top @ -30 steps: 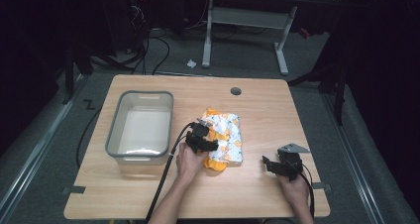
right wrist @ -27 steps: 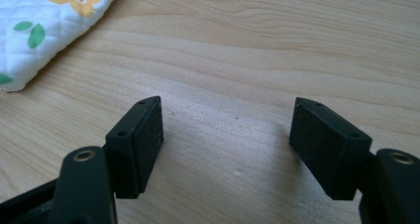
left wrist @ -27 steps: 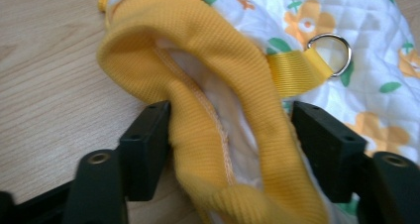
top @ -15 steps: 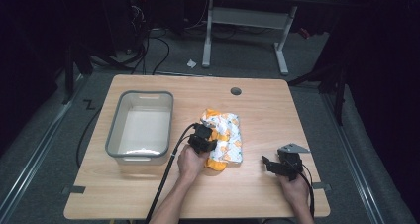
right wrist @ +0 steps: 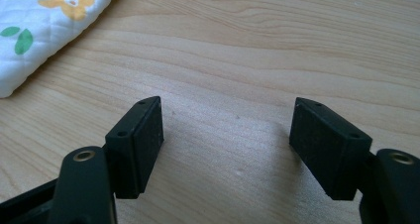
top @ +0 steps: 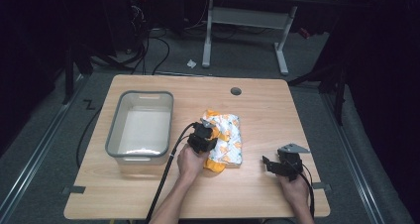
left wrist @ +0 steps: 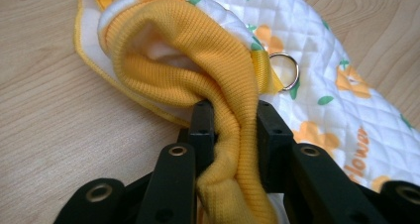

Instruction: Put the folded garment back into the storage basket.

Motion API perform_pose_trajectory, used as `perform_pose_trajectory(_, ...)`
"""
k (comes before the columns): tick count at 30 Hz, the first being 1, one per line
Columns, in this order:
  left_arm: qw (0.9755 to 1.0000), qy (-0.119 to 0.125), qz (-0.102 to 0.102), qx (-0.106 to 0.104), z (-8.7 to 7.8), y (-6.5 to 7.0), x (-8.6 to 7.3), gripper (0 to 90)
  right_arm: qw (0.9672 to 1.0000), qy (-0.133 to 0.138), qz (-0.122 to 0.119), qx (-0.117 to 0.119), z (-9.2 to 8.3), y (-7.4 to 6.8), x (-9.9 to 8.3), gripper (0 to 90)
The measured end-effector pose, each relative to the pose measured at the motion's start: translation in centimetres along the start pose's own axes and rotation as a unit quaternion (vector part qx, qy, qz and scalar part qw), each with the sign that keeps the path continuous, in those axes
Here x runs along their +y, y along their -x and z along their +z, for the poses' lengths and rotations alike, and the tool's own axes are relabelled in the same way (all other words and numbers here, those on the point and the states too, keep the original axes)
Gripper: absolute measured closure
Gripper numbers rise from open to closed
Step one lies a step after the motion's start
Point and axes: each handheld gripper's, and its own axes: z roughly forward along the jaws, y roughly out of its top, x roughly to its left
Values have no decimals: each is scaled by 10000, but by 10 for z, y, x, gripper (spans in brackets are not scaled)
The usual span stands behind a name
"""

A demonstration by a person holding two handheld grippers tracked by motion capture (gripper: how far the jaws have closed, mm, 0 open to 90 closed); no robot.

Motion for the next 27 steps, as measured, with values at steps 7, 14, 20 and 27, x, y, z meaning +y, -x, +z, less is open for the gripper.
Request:
perform_pose_trajectory(7,9999,128,72,-46,-8,3,2,731,10000,2,-3,6,0,0,0,293)
perform_pose_trajectory(14,9994,307,55,-169,-19,4,4,732,10000,1,-3,7,0,0,0,293)
perform_pose_trajectory(20,9983,495,40,-303,-34,3,5,735,10000,1,-1,10,0,0,0,293)
perform_pose_trajectory(27,9971,656,22,-395,-46,2,7,739,10000,1,1,12,0,0,0,293)
